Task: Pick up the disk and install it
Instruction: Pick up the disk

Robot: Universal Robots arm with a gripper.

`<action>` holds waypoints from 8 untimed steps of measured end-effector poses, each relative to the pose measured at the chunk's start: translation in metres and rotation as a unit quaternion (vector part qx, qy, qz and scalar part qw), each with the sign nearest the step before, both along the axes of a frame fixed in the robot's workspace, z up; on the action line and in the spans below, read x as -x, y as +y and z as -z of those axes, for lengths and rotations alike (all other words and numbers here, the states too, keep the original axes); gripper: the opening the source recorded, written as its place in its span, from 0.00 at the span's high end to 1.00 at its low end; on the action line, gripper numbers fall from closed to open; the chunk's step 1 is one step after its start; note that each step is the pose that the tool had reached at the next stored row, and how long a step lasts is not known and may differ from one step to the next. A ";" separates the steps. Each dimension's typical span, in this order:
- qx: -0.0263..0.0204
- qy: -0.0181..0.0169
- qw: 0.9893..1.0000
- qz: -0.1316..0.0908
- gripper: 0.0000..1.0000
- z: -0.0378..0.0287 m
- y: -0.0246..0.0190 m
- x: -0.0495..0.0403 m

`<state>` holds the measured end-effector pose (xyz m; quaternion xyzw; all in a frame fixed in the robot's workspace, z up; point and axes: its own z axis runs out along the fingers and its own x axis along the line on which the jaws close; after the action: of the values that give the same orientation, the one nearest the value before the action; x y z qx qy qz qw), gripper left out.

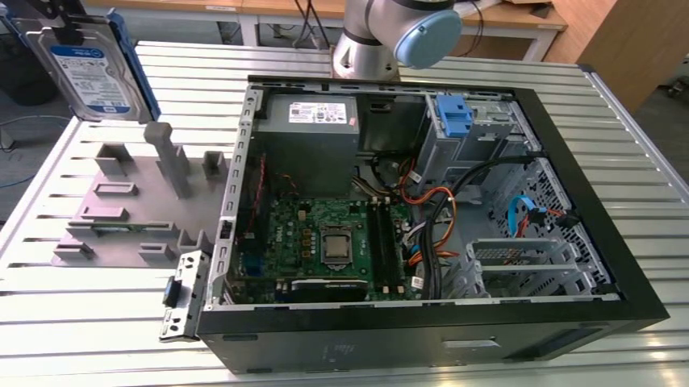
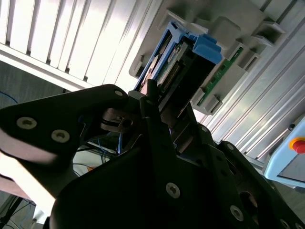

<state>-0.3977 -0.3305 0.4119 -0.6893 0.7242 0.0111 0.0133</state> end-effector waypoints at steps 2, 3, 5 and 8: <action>0.000 0.000 1.000 0.000 0.65 -0.0008 0.0000 0.0000; 0.000 0.000 1.000 0.000 0.65 -0.0011 0.0000 0.0000; 0.000 0.000 1.000 0.000 0.65 -0.0020 0.0000 0.0000; 0.000 0.000 1.000 0.000 0.65 -0.0035 0.0000 0.0000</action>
<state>-0.3977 -0.3305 0.4154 -0.6893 0.7242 0.0111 0.0133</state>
